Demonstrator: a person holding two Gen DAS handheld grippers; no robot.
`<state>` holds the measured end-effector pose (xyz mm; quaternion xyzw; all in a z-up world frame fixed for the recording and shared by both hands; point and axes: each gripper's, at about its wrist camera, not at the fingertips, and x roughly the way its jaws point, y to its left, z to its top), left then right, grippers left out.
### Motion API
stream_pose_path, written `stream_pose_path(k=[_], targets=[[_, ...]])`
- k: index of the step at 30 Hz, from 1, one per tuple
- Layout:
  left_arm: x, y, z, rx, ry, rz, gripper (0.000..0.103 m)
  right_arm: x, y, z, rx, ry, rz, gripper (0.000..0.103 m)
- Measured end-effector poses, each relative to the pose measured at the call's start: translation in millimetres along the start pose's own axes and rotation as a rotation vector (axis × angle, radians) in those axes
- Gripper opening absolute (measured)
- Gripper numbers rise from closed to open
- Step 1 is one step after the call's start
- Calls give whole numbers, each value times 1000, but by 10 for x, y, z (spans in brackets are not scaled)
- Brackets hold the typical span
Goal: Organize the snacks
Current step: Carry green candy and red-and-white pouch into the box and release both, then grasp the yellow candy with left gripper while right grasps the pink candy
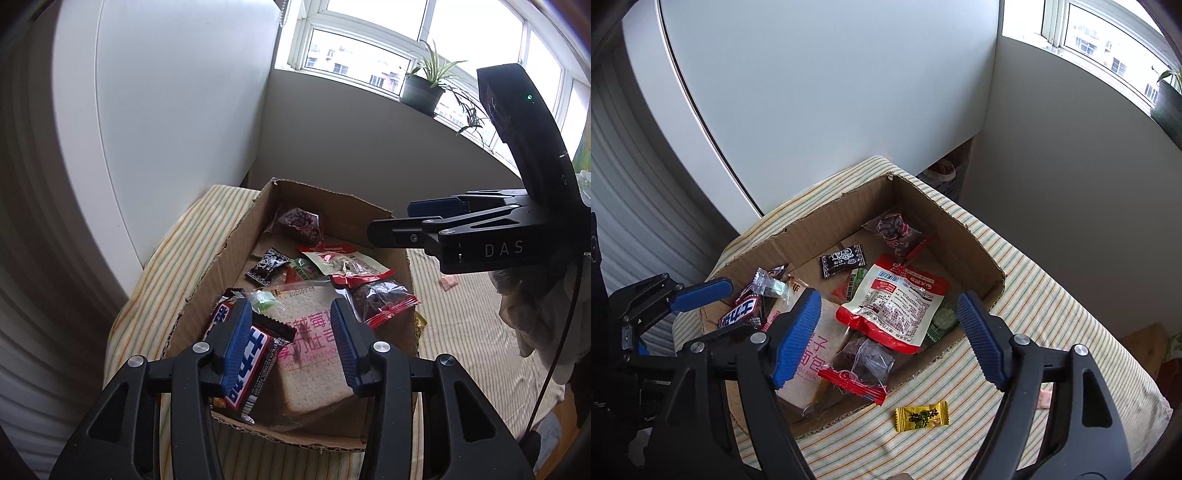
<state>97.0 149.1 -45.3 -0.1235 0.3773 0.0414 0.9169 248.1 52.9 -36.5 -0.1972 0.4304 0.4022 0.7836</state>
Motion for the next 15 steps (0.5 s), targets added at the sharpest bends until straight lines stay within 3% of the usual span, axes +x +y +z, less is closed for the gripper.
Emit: stream_pose_path(k=[8,15], targets=[[-98,-198,-15,20,-15,-21,43,-255,-265,-191,28,-27,-31,79],[-110,-599,-61,79,-9,-69,43,-490,-634,-502,68,-60,-66,79]])
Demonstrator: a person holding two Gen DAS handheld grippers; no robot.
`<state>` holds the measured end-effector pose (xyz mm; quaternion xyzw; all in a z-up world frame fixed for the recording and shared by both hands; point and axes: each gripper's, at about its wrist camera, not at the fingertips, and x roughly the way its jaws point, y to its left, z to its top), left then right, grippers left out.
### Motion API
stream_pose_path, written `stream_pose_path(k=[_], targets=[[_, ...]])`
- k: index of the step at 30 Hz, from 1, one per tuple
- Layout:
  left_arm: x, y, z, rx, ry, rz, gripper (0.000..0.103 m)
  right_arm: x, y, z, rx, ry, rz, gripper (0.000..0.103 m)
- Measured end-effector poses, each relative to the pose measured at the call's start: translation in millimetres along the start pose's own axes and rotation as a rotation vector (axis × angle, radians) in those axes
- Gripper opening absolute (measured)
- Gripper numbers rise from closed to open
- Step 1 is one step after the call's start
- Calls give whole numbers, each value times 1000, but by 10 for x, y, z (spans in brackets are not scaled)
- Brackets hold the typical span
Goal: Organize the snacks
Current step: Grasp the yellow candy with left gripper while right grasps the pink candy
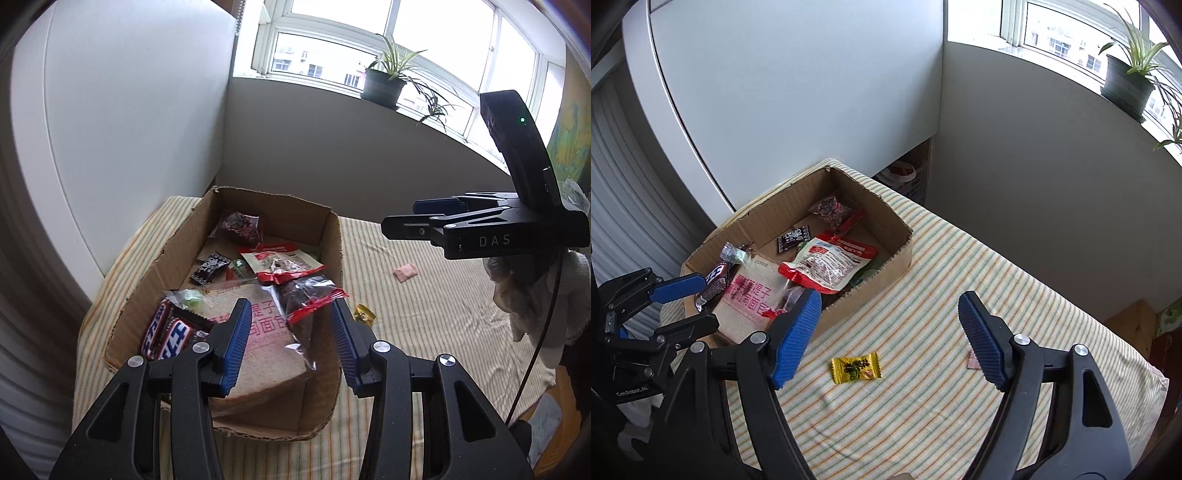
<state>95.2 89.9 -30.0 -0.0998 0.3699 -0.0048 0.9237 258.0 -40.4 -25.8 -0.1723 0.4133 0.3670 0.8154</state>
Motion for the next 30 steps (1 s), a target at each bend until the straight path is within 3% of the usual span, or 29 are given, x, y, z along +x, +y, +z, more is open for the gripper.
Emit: stream_pose_path(k=[9,15,22,30], targets=[[255,-639,-26,102,56,-85,43,-153,-632,-388,26,11,-40,79],[607,-846,-16,86,124,-106,43,-55,-1004,-580,97,61,30,79],[996,-912,5,60,196,-83,43,164,-1152,-643,107,82,104,79],[1275,-1034,-26,129,232,3,43,347,-1192,-584,92,78,163,79]])
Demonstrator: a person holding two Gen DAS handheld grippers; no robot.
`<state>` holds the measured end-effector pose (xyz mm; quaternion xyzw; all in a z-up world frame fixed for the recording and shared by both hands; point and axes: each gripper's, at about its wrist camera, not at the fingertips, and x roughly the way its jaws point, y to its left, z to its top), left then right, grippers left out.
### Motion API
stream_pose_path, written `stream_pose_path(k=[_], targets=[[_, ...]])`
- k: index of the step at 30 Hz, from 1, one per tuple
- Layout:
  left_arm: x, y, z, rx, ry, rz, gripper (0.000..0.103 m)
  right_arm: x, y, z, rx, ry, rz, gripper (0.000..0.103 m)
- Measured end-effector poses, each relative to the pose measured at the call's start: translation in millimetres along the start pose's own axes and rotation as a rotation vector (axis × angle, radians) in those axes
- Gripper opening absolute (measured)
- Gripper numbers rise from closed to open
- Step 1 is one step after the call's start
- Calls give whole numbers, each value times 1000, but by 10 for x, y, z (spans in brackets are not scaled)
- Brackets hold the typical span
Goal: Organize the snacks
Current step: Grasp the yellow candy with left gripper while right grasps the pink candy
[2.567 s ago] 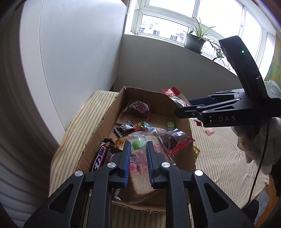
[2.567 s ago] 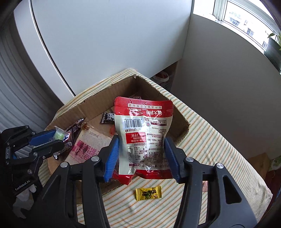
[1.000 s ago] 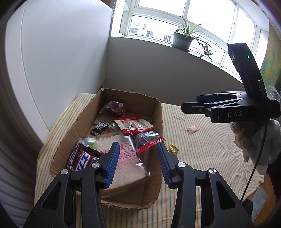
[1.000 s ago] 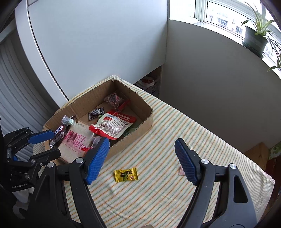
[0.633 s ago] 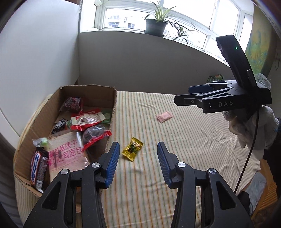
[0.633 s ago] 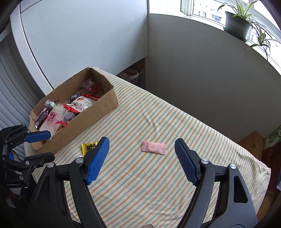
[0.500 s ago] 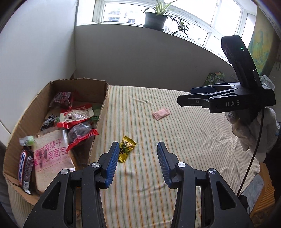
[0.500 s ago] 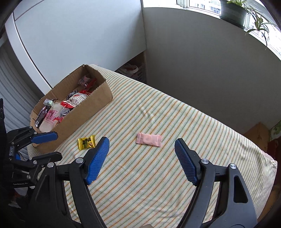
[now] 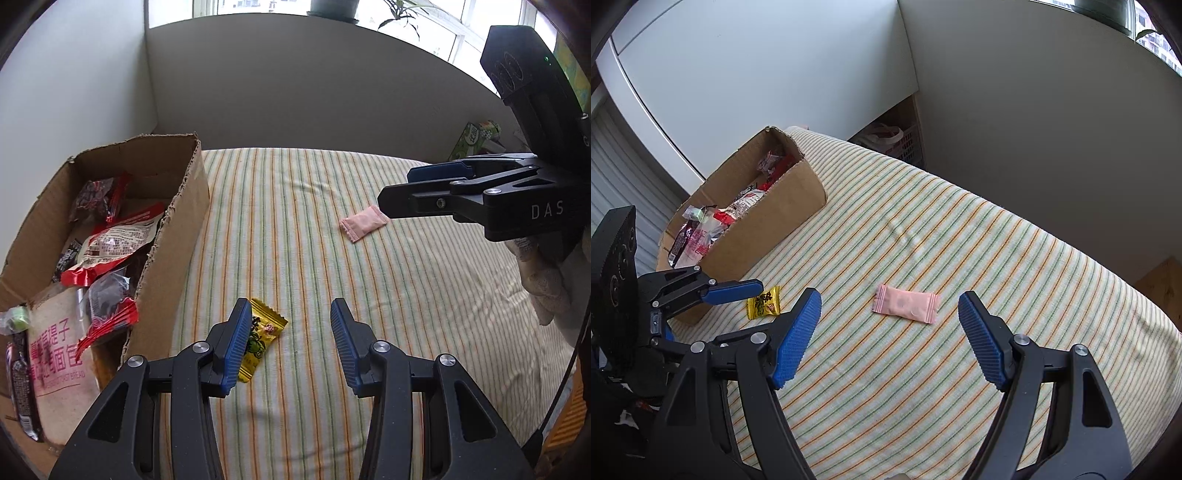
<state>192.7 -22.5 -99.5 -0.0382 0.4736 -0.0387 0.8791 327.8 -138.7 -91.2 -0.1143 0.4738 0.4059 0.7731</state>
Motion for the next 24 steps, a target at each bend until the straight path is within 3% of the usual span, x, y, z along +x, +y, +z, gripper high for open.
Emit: stream_pose_path(k=[4,8,18,24], targets=[[88,-10,-11,4,23,23,43,122,-18,66,0,11,20,79],[88,-11,-76,0,32,0,43,271,-9,112,-9,36,47,72],[30,-26,-289,22,48,-20,43,565,-54,148,-1,98,59,72],[-29,-57,-415,28,37,-31,43,547,-25,119,-15,133,42,63]])
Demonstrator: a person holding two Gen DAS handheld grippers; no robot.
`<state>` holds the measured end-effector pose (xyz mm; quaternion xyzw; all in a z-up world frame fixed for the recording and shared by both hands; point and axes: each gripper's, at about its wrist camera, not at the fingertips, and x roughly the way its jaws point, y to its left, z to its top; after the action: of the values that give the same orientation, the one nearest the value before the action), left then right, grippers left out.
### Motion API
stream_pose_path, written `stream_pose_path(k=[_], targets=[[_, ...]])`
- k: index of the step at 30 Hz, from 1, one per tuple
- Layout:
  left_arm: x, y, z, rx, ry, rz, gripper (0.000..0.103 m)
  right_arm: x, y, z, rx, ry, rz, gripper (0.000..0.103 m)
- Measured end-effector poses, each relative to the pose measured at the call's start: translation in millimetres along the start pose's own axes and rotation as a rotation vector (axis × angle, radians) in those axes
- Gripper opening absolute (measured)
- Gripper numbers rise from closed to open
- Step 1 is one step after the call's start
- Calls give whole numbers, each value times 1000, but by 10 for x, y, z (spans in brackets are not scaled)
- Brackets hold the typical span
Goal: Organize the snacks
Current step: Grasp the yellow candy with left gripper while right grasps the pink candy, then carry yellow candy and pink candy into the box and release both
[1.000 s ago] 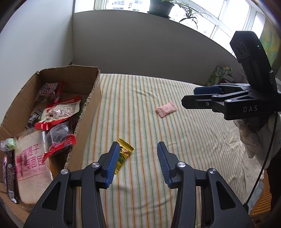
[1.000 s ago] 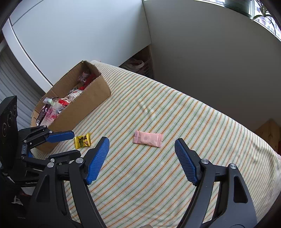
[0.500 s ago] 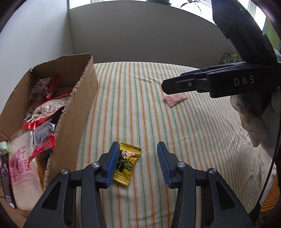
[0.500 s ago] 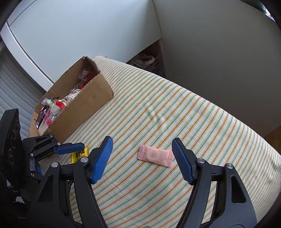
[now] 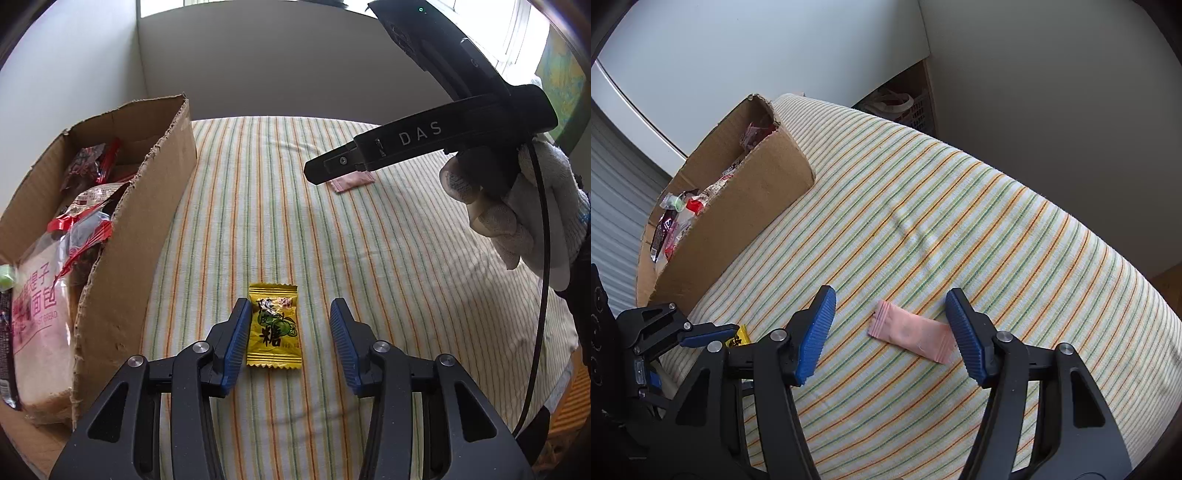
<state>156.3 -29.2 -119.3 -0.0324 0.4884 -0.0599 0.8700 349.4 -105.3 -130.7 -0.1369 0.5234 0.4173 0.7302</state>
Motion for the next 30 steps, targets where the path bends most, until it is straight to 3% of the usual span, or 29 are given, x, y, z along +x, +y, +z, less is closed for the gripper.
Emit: stream_pose_path(k=[5,9,12,16,20,26,30], targets=[[12,-53,-45,8,-8,5,43,-58,22,-122,-10,25,12,62],[6,-33,-95,7,-20,25,31,-41,146,-181,-62,40,-56,58],[3,-55,-118,10,-27,39,24,-19,221,-192,-94,50,-125,47],[-59,-4,-95,26,-31,48,23,22,334,-206,-135,63,-215,34],[-66,-84,-103,29,-33,48,23,20,404,-245,-144,73,-248,22],[-318,-116,-197,22,-39,27,23,-63,422,-394,-113,72,-256,21],[-414,-66,-239,11,-50,9,23,-193,403,-670,-90,62,-243,21]])
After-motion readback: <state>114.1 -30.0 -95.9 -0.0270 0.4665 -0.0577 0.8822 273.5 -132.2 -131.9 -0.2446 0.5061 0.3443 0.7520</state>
